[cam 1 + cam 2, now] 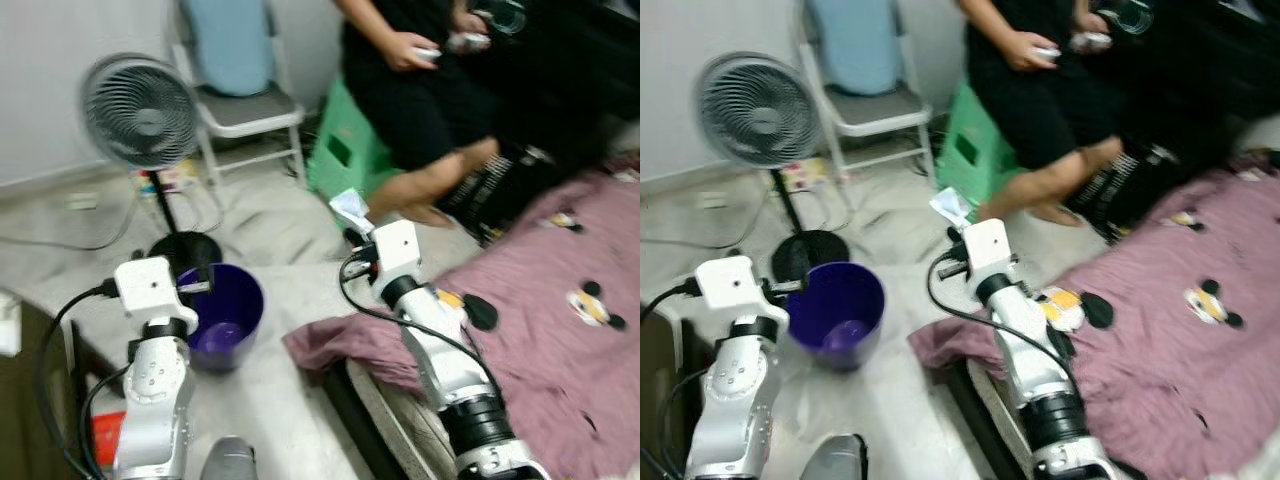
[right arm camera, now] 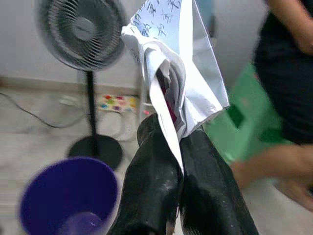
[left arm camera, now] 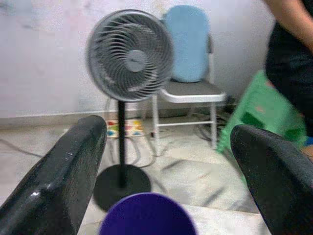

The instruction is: Clean up the room

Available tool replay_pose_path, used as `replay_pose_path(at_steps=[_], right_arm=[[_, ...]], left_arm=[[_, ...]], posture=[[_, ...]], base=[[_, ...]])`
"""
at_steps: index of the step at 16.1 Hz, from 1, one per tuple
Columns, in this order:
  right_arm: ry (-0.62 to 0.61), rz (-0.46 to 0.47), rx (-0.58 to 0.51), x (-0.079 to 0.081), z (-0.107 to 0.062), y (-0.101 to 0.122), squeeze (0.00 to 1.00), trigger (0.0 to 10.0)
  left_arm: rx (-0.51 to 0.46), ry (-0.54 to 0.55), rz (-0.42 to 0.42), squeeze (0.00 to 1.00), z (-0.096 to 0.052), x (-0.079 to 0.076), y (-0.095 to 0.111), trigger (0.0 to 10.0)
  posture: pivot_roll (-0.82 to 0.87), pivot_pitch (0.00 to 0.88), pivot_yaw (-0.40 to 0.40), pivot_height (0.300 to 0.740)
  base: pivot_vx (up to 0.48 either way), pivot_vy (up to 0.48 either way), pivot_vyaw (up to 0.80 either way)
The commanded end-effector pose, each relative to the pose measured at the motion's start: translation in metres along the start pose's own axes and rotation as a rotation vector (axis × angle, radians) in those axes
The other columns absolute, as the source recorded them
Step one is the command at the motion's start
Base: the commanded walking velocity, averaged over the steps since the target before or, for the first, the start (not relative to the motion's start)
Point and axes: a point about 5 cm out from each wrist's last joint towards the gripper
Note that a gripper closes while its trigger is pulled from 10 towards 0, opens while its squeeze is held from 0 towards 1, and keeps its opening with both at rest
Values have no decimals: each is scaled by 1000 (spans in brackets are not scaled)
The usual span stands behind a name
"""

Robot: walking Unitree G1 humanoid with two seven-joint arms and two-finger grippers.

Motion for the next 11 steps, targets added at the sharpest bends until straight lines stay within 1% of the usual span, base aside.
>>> replay_pose_path(at_steps=[1, 2, 5, 7, 8, 11], right_arm=[[-14, -8, -6, -5, -1, 2, 0, 10000], [-12, -10, -9, -5, -1, 3, 0, 10000], [-19, -4, -11, -7, -2, 2, 0, 10000], [-55, -13, -17, -12, -8, 0, 0, 10000], [-81, -9, -16, -16, -13, -2, 0, 10000], [-106, -16, -20, -22, -19, -2, 0, 10000]], left_arm=[[-1, -19, -7, 0, 2, -6, 1, 10000], [-1, -22, -8, 0, 3, -7, 1, 10000], [0, -24, -12, 0, 3, -9, 0, 10000], [-1, -47, -20, 0, 6, -14, 0, 10000], [1, -76, -24, 0, 8, -19, 0, 10000], [-10, -103, -39, 0, 16, -27, 4, 10000]], posture=[[30, 0, -73, 740], [29, 0, -78, 740], [24, 0, -81, 740], [-8, 0, -55, 740], [-40, 0, -25, 740], [-72, 0, -5, 740]], base=[[0, 0, 800], [0, 0, 575], [0, 0, 0], [0, 0, 0], [0, 0, 0], [0, 0, 0]])
Point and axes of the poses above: a point about 5 cm out from each wrist's last joint towards the gripper, its own z axis pointing out of the wrist towards the gripper, its own y axis along the axis of the wrist's last joint, x = y × z, and after that the axes turned 10 degrees about z, right-handed
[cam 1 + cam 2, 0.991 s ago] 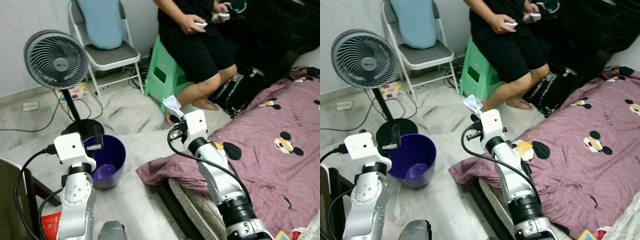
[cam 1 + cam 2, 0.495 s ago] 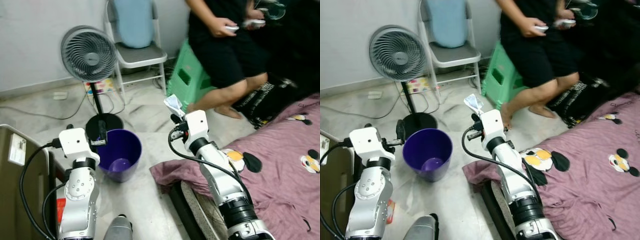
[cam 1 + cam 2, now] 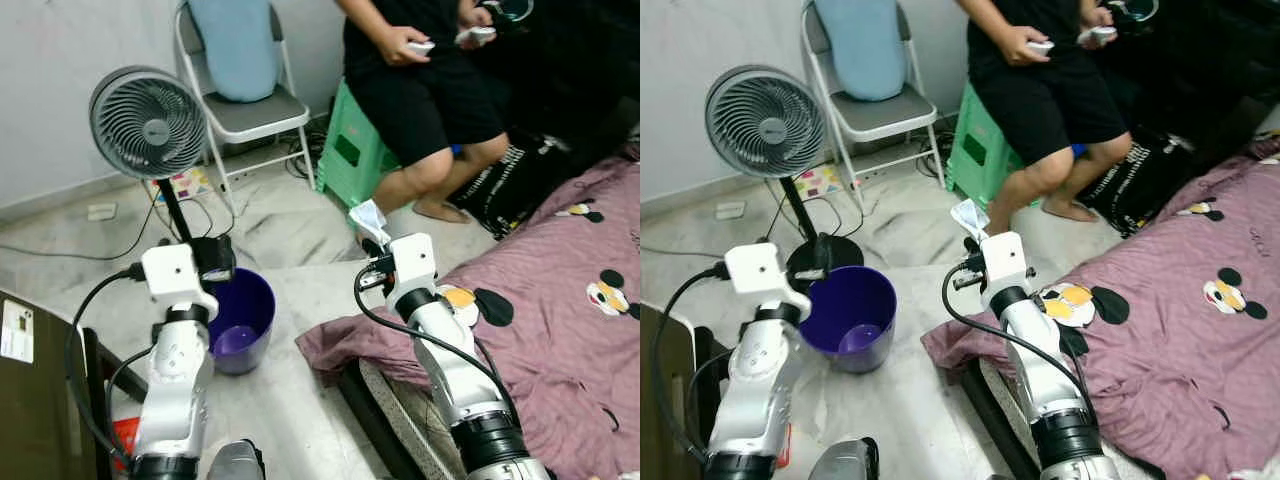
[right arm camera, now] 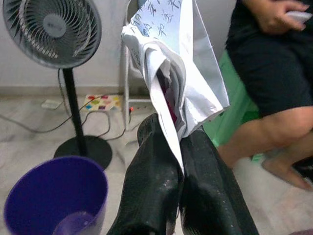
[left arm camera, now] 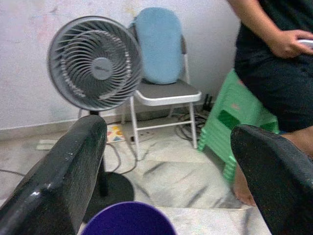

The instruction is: Clean up the room

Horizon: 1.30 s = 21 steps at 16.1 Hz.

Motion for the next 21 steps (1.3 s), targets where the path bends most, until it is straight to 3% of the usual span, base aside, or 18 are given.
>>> replay_pose_path(at_steps=[1, 3, 10, 21], right_arm=[[-22, -2, -29, -4, -1, 6, 0, 10000], [-11, 2, -31, -3, 0, 7, 0, 10000], [60, 16, -24, 14, 11, 10, 0, 10000], [67, 16, -27, 12, 11, 12, 0, 10000]], left_arm=[[0, -27, -3, 0, 2, -4, 0, 10000], [5, -37, -6, 0, 1, -5, -1, 10000], [10, -5, 17, 0, -7, 6, -4, 10000], [10, -22, -5, 0, -8, 3, -2, 10000]], posture=[[-78, 0, -3, 740], [-70, 0, -9, 740], [-14, 0, -38, 740], [-19, 0, -49, 740]], base=[[0, 0, 0], [0, 0, 0], [0, 0, 780], [0, 0, 707]])
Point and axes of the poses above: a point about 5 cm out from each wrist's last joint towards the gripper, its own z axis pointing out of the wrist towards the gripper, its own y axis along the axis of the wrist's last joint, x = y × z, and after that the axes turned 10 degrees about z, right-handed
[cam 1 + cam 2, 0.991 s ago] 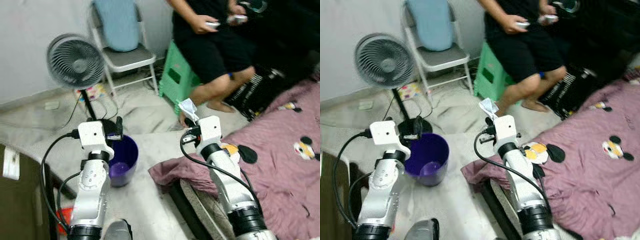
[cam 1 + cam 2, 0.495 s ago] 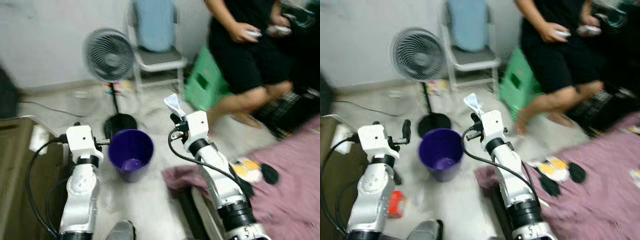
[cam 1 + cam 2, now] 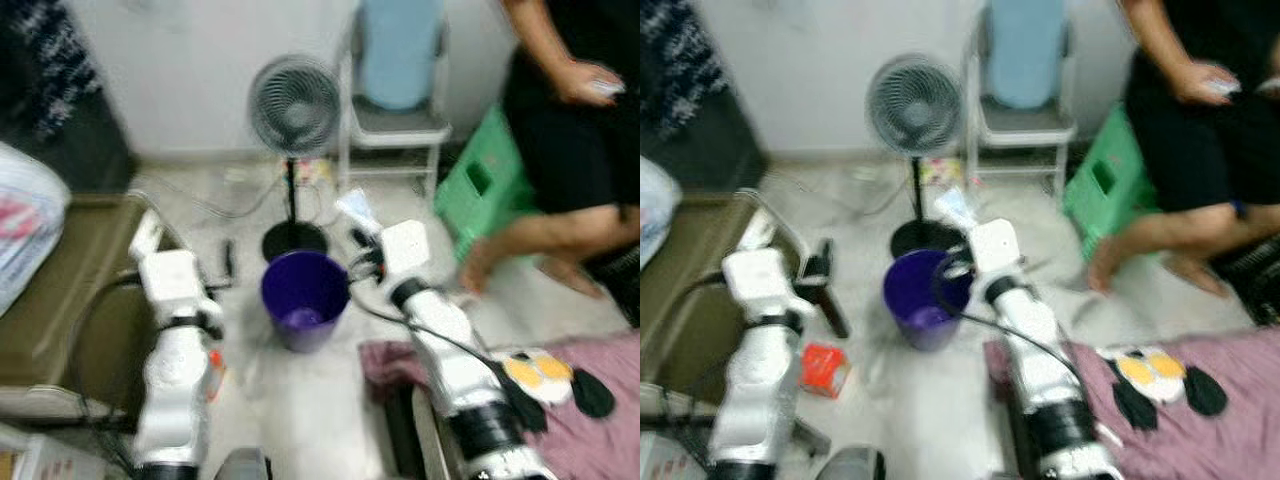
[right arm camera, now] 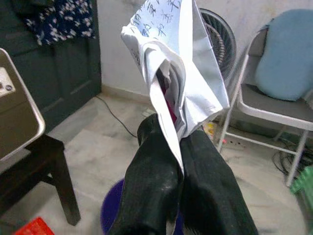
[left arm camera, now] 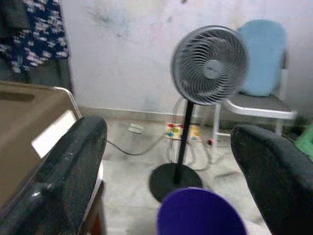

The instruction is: Clean up the room

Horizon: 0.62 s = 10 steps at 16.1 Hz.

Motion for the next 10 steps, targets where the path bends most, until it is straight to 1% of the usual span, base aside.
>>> replay_pose_path(at_steps=[1, 4, 8, 10], right_arm=[[17, 9, -14, 6, 3, 4, 0, 10000], [18, 18, -12, 6, 4, 4, 0, 10000], [23, 12, -19, 6, 5, 5, 0, 10000], [23, 10, -20, 7, 5, 5, 0, 10000]], left_arm=[[-4, 8, 8, 0, 0, 6, 1, 10000], [-20, 0, 4, 0, -1, 6, 3, 10000], [-24, -13, 3, 0, 0, 5, 4, 10000], [-25, -18, 4, 0, 0, 4, 4, 10000]], posture=[[-19, 0, -49, 740], [-10, 0, -57, 740], [-11, 0, -54, 740], [-12, 0, -53, 740]], base=[[0, 0, 419], [0, 0, 0], [277, 0, 0], [291, 0, 572]])
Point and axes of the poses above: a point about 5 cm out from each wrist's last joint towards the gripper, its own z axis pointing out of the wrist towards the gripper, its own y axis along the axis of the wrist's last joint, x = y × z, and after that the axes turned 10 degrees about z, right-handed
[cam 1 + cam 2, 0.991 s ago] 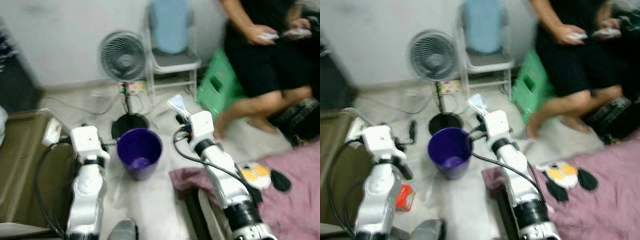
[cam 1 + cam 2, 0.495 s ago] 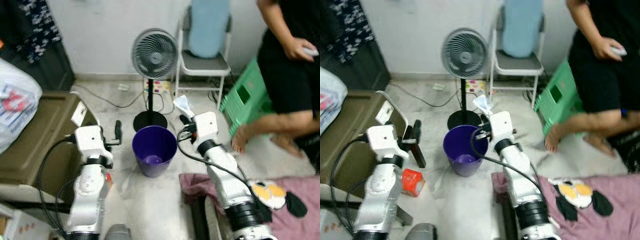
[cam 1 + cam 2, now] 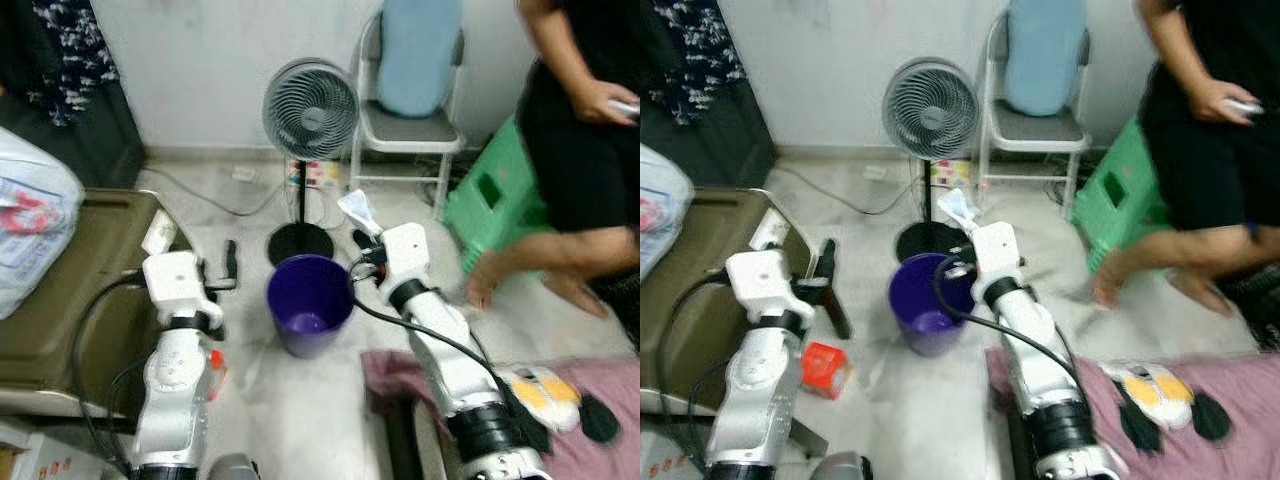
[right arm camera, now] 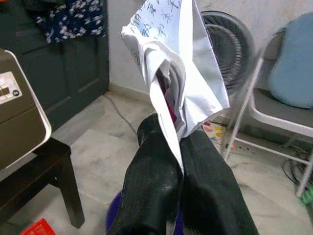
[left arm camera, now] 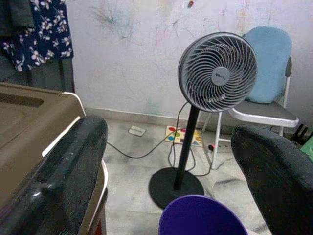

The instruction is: Clean up the room

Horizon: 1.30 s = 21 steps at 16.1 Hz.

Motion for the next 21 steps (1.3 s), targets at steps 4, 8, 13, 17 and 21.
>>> replay_pose_path(at_steps=[4, 8, 13, 17, 21], right_arm=[[15, 3, -9, 2, 4, 4, 0, 10000], [14, 5, -9, 2, 5, 5, 0, 10000], [14, -2, -14, 2, 6, 5, 0, 10000], [12, 1, -13, 2, 5, 5, 0, 10000], [14, -2, -12, 2, 4, 5, 0, 10000]], left_arm=[[-6, 7, 4, 0, 1, 3, 1, 10000], [-7, 11, 3, 0, 1, 3, 1, 10000], [14, 45, 18, 0, 1, 6, -1, 10000], [7, 41, 14, 0, 1, 6, 0, 10000], [-1, 33, 26, 0, 0, 4, 1, 10000]], posture=[[-8, 0, -57, 740], [-9, 0, -56, 740], [-11, 0, -55, 740], [-9, 0, -55, 740], [-11, 0, -56, 740]], base=[[300, 0, 147], [292, 0, 0], [110, 0, 160], [0, 0, 800], [0, 0, 800]])
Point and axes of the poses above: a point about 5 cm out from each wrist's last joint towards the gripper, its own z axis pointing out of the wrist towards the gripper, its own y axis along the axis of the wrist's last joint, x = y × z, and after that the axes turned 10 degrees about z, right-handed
